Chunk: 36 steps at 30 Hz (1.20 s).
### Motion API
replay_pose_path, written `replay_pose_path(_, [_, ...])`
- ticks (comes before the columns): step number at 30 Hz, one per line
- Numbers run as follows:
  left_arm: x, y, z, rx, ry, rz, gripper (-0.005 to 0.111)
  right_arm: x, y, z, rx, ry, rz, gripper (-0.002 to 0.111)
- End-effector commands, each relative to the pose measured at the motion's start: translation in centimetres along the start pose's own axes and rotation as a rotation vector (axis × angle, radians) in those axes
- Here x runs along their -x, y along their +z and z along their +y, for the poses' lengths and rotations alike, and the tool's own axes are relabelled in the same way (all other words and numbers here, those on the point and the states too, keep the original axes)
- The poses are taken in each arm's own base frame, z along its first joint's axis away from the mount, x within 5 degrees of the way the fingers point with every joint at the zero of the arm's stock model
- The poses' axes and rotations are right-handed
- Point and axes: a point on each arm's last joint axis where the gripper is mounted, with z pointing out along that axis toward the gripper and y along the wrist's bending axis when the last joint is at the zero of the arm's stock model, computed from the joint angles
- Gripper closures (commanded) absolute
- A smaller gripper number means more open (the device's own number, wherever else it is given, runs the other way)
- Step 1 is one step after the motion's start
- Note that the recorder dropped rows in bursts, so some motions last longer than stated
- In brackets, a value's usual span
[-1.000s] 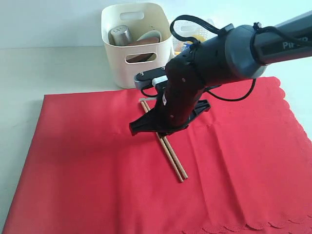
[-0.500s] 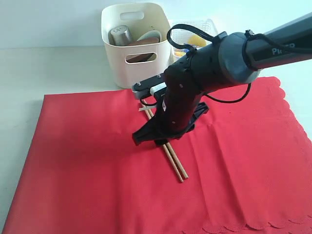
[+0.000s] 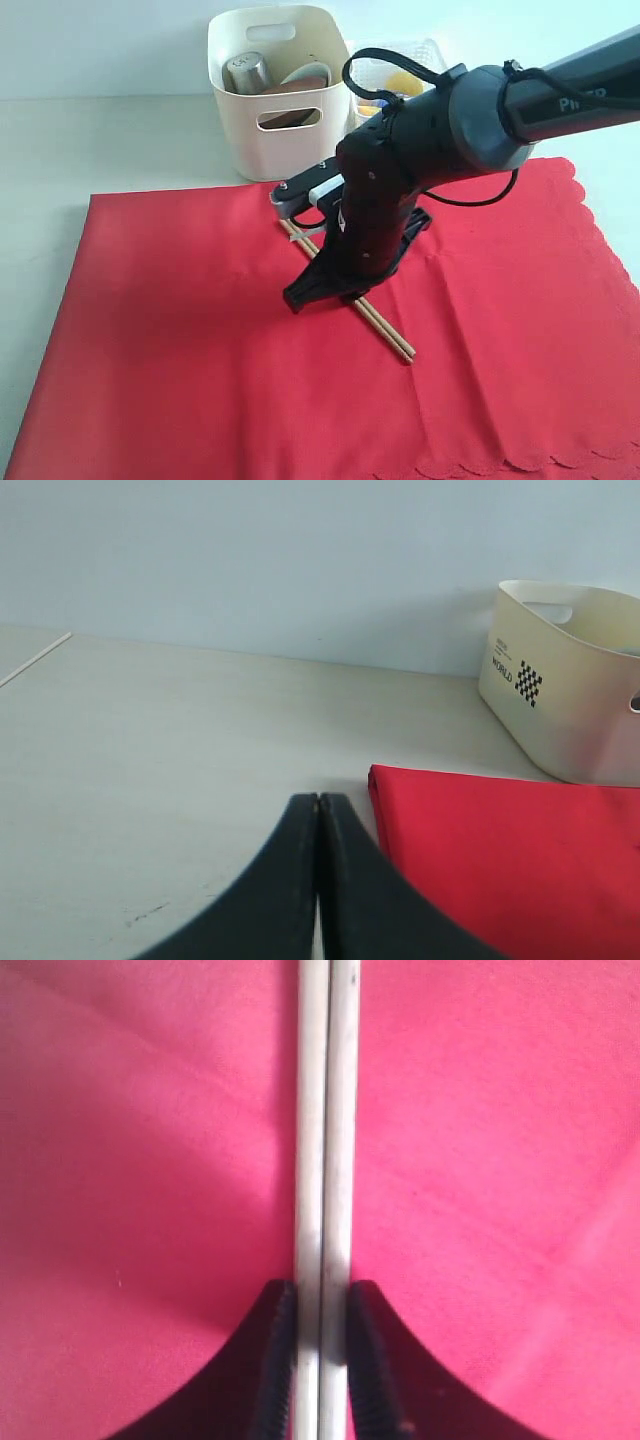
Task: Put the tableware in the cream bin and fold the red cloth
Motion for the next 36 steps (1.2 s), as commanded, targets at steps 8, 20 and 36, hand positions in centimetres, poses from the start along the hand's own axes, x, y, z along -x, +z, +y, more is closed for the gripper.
replay_pose_path(8, [0.2,-0.1,-0.1,-0.009,-0.005,-0.02,0.105,0.0,-1.0,-0.1,-0.006,-0.067,0.002,0.108])
replay_pose_path(20, [0.2,-0.1,-0.1,-0.009,-0.005,-0.02,0.105,1.4,-8.0,-0.3,0.015,-0.061,-0.262,0.108])
replay_pose_path(36, [0.2,-0.1,-0.1,-0.009,-0.005,-0.02,0.105,9.0,-16.2,-0.8,-0.026,-0.141,-0.787,0.108])
